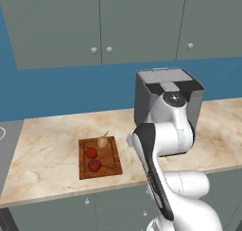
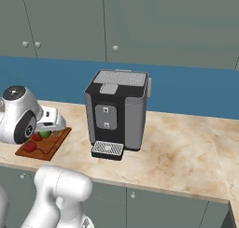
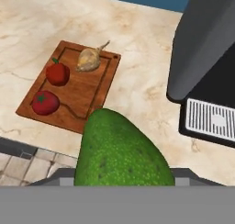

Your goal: Place the avocado, onion, tomato, and bell pepper on the cutting board.

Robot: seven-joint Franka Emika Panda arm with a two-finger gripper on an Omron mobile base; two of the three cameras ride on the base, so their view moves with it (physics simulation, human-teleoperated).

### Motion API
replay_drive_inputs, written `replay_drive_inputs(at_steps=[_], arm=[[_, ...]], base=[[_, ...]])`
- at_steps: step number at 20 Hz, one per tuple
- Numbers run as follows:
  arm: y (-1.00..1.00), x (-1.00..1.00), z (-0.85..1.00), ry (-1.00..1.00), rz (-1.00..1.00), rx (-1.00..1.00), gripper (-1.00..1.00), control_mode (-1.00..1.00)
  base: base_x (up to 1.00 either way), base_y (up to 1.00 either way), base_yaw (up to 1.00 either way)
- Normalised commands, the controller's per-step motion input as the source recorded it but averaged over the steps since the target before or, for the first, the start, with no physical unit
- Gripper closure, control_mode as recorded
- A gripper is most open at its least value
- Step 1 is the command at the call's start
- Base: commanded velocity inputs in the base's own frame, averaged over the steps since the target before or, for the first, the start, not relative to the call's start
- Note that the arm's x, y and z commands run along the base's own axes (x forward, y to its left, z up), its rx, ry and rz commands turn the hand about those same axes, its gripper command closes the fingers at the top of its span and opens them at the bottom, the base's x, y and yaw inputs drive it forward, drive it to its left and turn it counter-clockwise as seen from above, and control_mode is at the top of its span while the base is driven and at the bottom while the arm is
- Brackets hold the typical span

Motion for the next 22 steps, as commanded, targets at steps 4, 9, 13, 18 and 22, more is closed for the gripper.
replay_drive_inputs(at_steps=[4,9,13,18,22], arm=[[0.73,0.53,-0.19,0.00,0.13,0.00,1.00,-1.00],[0.49,0.55,-0.38,0.03,0.12,0.00,1.00,-1.00],[0.34,0.49,-0.48,0.08,0.07,0.00,1.00,-1.00],[0.18,0.34,-0.38,0.13,0.03,0.00,1.00,-1.00],[0.05,0.14,-0.30,0.06,0.01,0.00,1.00,-1.00]], base=[[0.00,0.00,0.00],[0.00,0.00,0.00],[0.00,0.00,0.00],[0.00,0.00,0.00],[0.00,0.00,0.00]])
